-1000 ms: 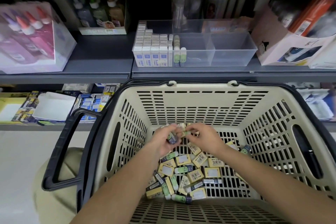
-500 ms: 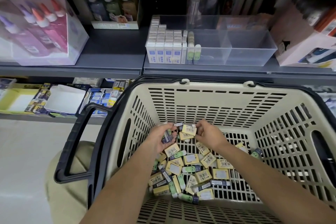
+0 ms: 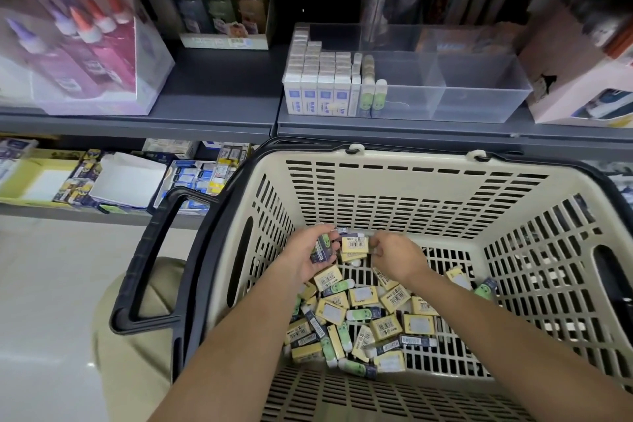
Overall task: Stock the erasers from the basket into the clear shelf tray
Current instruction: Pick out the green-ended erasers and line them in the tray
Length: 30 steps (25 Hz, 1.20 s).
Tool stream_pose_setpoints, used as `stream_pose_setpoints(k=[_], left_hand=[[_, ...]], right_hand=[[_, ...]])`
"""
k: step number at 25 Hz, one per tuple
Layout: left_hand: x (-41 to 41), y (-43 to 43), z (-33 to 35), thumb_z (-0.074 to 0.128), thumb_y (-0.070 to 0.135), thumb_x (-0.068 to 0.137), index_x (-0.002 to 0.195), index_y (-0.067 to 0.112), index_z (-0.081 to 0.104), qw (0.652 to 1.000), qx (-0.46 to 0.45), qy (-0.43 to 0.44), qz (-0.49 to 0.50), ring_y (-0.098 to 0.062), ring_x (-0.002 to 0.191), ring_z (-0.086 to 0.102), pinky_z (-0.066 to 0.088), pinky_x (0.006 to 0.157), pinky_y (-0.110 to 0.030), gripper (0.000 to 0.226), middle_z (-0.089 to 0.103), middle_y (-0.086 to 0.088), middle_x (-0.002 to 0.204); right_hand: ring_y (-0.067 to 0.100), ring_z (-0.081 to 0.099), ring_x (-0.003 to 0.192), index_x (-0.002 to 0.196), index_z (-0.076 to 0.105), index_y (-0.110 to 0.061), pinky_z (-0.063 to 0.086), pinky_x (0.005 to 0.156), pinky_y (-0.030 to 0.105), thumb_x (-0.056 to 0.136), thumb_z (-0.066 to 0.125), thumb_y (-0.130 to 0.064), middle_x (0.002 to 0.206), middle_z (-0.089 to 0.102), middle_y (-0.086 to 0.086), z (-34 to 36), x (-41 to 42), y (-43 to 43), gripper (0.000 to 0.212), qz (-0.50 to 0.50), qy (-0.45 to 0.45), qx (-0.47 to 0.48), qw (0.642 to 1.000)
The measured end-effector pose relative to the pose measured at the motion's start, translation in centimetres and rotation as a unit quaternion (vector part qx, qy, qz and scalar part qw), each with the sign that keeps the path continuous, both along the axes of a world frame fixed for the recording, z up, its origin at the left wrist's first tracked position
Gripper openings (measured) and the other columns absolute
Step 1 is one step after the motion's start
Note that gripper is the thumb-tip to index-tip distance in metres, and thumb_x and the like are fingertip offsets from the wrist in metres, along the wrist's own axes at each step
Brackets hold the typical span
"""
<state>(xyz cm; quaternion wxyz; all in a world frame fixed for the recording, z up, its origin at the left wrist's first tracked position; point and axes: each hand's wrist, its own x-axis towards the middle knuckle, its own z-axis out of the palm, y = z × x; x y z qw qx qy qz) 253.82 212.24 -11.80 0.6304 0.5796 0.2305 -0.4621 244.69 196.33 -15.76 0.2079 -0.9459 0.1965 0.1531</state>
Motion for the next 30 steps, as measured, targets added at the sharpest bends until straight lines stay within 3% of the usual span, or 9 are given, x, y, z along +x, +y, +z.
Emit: stream_pose_setpoints(k=[3, 7, 10, 16, 19, 22, 24, 27, 30], left_hand=[[-0.1, 0.0, 0.3, 0.064, 0.016, 0.087, 0.093, 0.01, 0.065, 1.0, 0.003, -0.004, 0.005, -0.013, 0.062, 0.061, 0.053, 0.07, -0.029, 0.009, 0.068, 0.0, 0.071], [0.0, 0.9, 1.1, 0.062, 0.018, 0.088, 0.088, 0.01, 0.063, 0.998, 0.043, -0.03, -0.021, -0.012, 0.06, 0.057, 0.049, 0.062, -0.027, 0.008, 0.062, -0.002, 0.072], [0.7, 1.3, 2.4, 0.06, 0.018, 0.088, 0.075, 0.01, 0.059, 0.996, 0.065, -0.04, -0.04, -0.014, 0.058, 0.052, 0.047, 0.062, -0.027, 0.015, 0.058, -0.003, 0.066], [0.0, 0.6, 4.5, 0.063, 0.017, 0.087, 0.076, 0.012, 0.062, 0.999, 0.016, -0.035, -0.013, -0.013, 0.055, 0.058, 0.05, 0.052, -0.023, 0.012, 0.062, -0.002, 0.064], [-0.8, 0.6, 4.2, 0.063, 0.018, 0.087, 0.074, 0.011, 0.062, 0.999, 0.015, -0.039, -0.032, -0.012, 0.055, 0.058, 0.049, 0.052, -0.022, 0.014, 0.063, -0.002, 0.063], [-1.3, 0.3, 4.2, 0.065, 0.017, 0.087, 0.091, 0.01, 0.063, 0.998, 0.016, -0.054, -0.042, -0.012, 0.058, 0.06, 0.05, 0.055, -0.024, 0.008, 0.066, -0.002, 0.071], [-1.6, -0.3, 4.5, 0.067, 0.017, 0.085, 0.104, 0.009, 0.062, 0.994, 0.018, -0.068, -0.083, -0.013, 0.062, 0.062, 0.05, 0.059, -0.025, 0.021, 0.067, -0.004, 0.081], [-2.3, -0.7, 5.0, 0.067, 0.022, 0.085, 0.108, 0.009, 0.064, 0.992, -0.01, -0.026, -0.12, -0.017, 0.069, 0.063, 0.053, 0.055, -0.025, 0.026, 0.067, -0.007, 0.088], [-2.6, -0.5, 5.2, 0.068, 0.03, 0.084, 0.107, 0.006, 0.063, 0.994, -0.071, 0.005, -0.085, -0.019, 0.07, 0.063, 0.054, 0.057, -0.027, 0.033, 0.068, -0.011, 0.087]], right_hand=[[0.016, 0.058, 0.097, 0.11, 0.058, -0.023, 0.05, 0.078, 0.03, 0.085, 0.059, -0.028, 0.11, 0.062, -0.003, 0.1, -0.4, -0.6, 0.025, 0.023, 0.013, -0.026, 0.999], [0.022, 0.05, 0.115, 0.131, 0.04, -0.02, 0.047, 0.087, 0.034, 0.082, 0.066, -0.034, 0.123, 0.05, 0.002, -0.1, 0.0, 0.6, 0.056, -0.007, 0.005, -0.007, 1.0], [0.024, 0.054, 0.107, 0.131, 0.042, -0.024, 0.048, 0.081, 0.034, 0.085, 0.063, -0.03, 0.121, 0.051, 0.004, 0.1, 0.8, 0.4, 0.051, 0.013, 0.017, -0.032, 0.999], [0.018, 0.051, 0.097, 0.112, 0.05, -0.019, 0.045, 0.072, 0.029, 0.074, 0.069, -0.032, 0.108, 0.051, 0.002, 1.3, -0.5, -0.2, 0.044, 0.001, 0.048, 0.001, 0.999], [0.016, 0.056, 0.08, 0.105, 0.052, -0.02, 0.045, 0.059, 0.027, 0.075, 0.069, -0.015, 0.097, 0.059, 0.001, 3.8, -1.7, -1.9, 0.035, -0.044, -0.013, 0.117, 0.992], [0.016, 0.062, 0.081, 0.099, 0.056, -0.023, 0.051, 0.065, 0.025, 0.077, 0.067, 0.003, 0.101, 0.065, 0.005, 7.4, -2.7, -2.4, 0.036, -0.071, -0.061, 0.344, 0.934], [0.013, 0.064, 0.082, 0.1, 0.058, -0.022, 0.053, 0.066, 0.02, 0.075, 0.066, 0.011, 0.1, 0.068, 0.005, 9.3, -2.9, -1.9, 0.041, -0.047, -0.054, 0.424, 0.903], [0.012, 0.066, 0.083, 0.103, 0.058, -0.017, 0.053, 0.07, 0.021, 0.075, 0.066, 0.013, 0.1, 0.07, 0.004, 10.5, -2.9, -0.7, 0.042, -0.039, -0.062, 0.457, 0.887], [0.016, 0.066, 0.083, 0.105, 0.053, -0.014, 0.054, 0.072, 0.021, 0.077, 0.066, 0.009, 0.104, 0.069, 0.012, 10.7, -2.9, 0.3, 0.039, -0.12, -0.12, 0.429, 0.887]])
